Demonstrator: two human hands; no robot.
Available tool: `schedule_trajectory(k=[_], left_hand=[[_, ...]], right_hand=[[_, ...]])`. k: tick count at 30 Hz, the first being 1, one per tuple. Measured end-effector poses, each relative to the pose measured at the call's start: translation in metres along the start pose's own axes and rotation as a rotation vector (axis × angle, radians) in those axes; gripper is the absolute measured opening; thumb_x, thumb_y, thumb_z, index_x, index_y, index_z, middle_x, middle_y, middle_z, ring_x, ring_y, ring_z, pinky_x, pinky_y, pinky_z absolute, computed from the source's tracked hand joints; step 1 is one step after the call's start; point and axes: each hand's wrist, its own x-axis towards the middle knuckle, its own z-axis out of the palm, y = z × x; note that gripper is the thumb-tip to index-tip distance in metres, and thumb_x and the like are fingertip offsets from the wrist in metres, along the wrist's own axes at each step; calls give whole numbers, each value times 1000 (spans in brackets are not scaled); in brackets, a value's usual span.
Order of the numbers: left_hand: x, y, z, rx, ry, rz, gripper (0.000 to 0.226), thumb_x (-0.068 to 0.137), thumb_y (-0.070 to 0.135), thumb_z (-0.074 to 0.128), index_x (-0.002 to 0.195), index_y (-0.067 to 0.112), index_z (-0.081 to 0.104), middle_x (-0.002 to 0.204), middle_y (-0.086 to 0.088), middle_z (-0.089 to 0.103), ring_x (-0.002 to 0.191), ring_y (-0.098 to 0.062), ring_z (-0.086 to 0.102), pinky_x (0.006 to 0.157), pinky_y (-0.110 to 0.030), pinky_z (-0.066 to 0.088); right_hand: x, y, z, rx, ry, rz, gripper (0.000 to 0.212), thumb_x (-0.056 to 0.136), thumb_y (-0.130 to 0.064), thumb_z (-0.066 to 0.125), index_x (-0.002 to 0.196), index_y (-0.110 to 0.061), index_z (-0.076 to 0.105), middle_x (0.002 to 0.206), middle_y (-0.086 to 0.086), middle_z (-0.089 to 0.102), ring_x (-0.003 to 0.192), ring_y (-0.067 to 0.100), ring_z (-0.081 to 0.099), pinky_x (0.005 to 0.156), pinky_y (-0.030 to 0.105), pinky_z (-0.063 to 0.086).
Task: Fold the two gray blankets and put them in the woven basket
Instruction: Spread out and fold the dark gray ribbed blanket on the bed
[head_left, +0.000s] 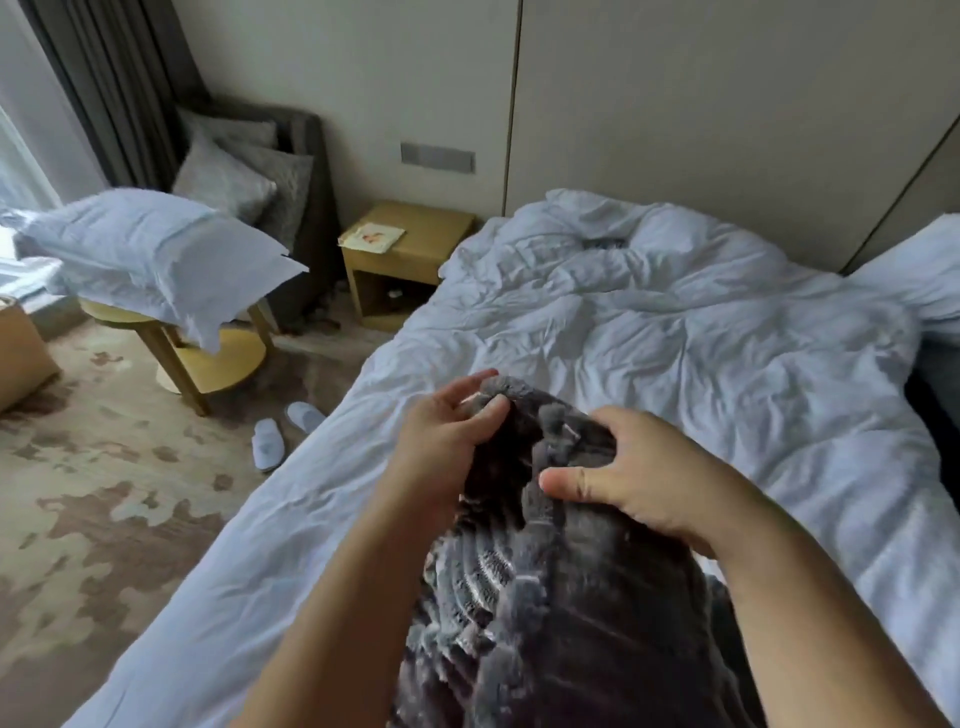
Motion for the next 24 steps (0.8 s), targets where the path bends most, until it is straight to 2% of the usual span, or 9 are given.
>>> schedule_trajectory(k=[2, 5, 7, 9, 11, 14, 16, 20, 24], left_hand=[[-8, -4, 9, 24, 21, -25, 33, 91, -1, 56, 124, 3, 57, 107, -20, 70, 97, -34, 67, 88, -42, 54], [-20, -4, 10, 84, -23, -9, 34, 89, -11, 51, 120, 1, 59, 104, -19, 70, 87, -27, 68, 76, -34, 57], [-27, 2, 8, 72, -56, 8, 42, 84, -18, 48, 117, 5, 62, 104, -21, 69, 88, -30, 68, 76, -37, 56], [-33, 10, 7, 56, -77, 35, 43, 78, -11, 59, 114, 12, 65, 102, -19, 71, 87, -32, 70, 71, -35, 56], [-38, 14, 10, 47, -102, 65, 45, 70, 2, 67, 112, 17, 65, 101, -14, 73, 88, -27, 72, 66, -27, 57], [-41, 13, 14, -42, -173, 69, 48, 70, -5, 57, 113, 14, 67, 107, -17, 71, 95, -29, 70, 71, -29, 57], [-42, 8, 14, -13, -181, 75, 55, 74, -15, 46, 116, 13, 66, 109, -19, 70, 97, -32, 69, 74, -32, 57], [-44, 9, 14, -32, -183, 103, 48, 71, -5, 50, 114, 10, 68, 91, -15, 70, 82, -26, 68, 65, -28, 54], [-47, 9, 19, 112, -134, 190, 29, 83, 25, 62, 109, 14, 69, 101, -14, 73, 94, -25, 70, 76, -29, 56]], right_hand=[[4, 1, 11, 61, 95, 67, 39, 70, -44, 80, 100, -24, 65, 93, -6, 73, 89, 9, 69, 90, 37, 54], [3, 0, 17, 268, 12, -52, 28, 79, -42, 69, 99, -23, 68, 93, -6, 74, 90, 6, 69, 84, 28, 53], [-1, -3, 18, 453, -66, -147, 29, 82, -40, 64, 98, -16, 68, 95, 1, 74, 92, 13, 68, 84, 26, 54], [-6, -12, 18, 699, -198, -230, 25, 84, -31, 64, 97, -10, 69, 92, 8, 71, 89, 17, 67, 79, 25, 55], [-8, -17, 22, 706, -202, -317, 14, 84, -27, 65, 91, -17, 71, 86, 2, 71, 84, 13, 67, 75, 24, 53], [3, -15, 40, 480, 294, -274, 9, 88, -26, 66, 84, -20, 70, 80, -5, 72, 79, 9, 68, 75, 32, 53], [8, -14, 51, 475, 564, -192, 12, 89, -28, 65, 80, -20, 68, 77, -4, 72, 77, 12, 68, 75, 38, 56], [9, -14, 58, 435, 749, -179, 15, 88, -33, 65, 79, -22, 64, 75, -7, 70, 74, 7, 66, 72, 31, 55], [11, -17, 65, 422, 794, -149, 15, 87, -33, 64, 79, -21, 62, 76, -7, 69, 74, 7, 65, 71, 30, 53]])
